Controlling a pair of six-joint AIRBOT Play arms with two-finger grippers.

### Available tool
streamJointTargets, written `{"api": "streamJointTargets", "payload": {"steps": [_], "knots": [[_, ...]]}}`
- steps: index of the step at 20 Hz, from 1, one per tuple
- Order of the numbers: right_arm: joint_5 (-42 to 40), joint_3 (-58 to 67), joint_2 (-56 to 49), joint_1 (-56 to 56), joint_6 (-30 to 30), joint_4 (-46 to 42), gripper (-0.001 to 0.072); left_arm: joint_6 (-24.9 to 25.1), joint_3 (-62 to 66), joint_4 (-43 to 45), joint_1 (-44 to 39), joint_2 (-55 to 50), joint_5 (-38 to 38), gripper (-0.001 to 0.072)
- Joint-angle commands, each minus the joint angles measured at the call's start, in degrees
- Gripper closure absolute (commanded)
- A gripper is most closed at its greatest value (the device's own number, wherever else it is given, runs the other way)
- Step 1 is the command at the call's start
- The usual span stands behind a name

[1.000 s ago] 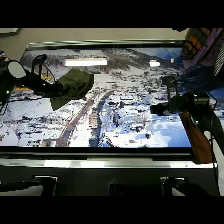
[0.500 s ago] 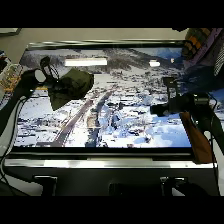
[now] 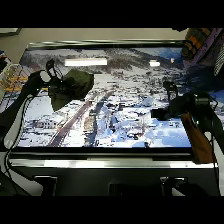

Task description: Fold the clothes and pants, and hang the long-sleeved shirts on hangers.

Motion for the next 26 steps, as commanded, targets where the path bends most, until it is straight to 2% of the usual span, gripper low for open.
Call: {"api": "streamJointTargets", "payload": {"steps": [1,5,7,11,14,15,16,17,18,20,22,24,25,26], "knots": [[-6.69,0.04,3.08,0.04,0.26,-0.52,0.0681,7.74,2.25,-10.8,-4.11,4.66,-11.76,0.0695],[-12.35,0.04,12.22,0.04,0.35,-5.68,0.0681,7.61,2.25,-18.25,-16.24,9.03,-13.97,0.0695],[-14.88,0.04,17.84,0.04,0.35,-9.46,0.0681,4.79,2.03,-18.32,-22.51,8.28,-12.55,0.0695],[-17.55,0.02,28.68,0.04,0.37,-16.24,0.0681,1.49,2.01,-17.66,-32.72,1.44,-10.73,0.0695],[-16.9,-0.02,34.67,0.04,0.37,-17.33,0.0681,0.09,2.08,-17.75,-35.47,-3.28,-10.75,0.0689],[-16.48,-0.02,35.82,0.04,0.72,-17.29,0.0676,0.13,2.08,-17.68,-35.01,-3.41,-10.73,0.0623],[-16.15,-0.02,36.57,0.04,3.02,-17.2,0.0644,0.15,2.1,-17.7,-33.99,-2.82,-10.86,0.0495],[-16.13,-0.09,36.7,0.04,6.54,-17.2,0.0578,0.5,2.1,-17.66,-32.24,-1.62,-11.41,0.0386],[-16.15,-0.44,36.63,0.04,11.32,-16.92,0.054,1.36,2.1,-17.66,-30.16,-0.02,-12.39,0.0375],[-15.17,-1.49,35.12,0.04,21.31,-12.15,0.0539,3.15,2.08,-16.31,-24.83,4.28,-15.72,0.0375],[-14.47,-0.17,30.03,0.04,24.39,-3.61,0.0516,3.37,2.08,-11.65,-19.19,9.42,-20.22,0.0375],[-16.06,4.83,21.09,0.02,20.98,7.02,0.0436,3.41,2.08,-5.35,-13.68,14.62,-25.27,0.0375],[-17.7,8.52,15.85,0.02,17.75,11.8,0.042,4.15,2.08,-2.71,-11.41,16.74,-27.34,0.0375],[-19.1,12.66,10.21,0.02,13.18,15.52,0.0352,4.7,2.08,-0.5,-9.31,18.56,-29.09,0.0376]]}}
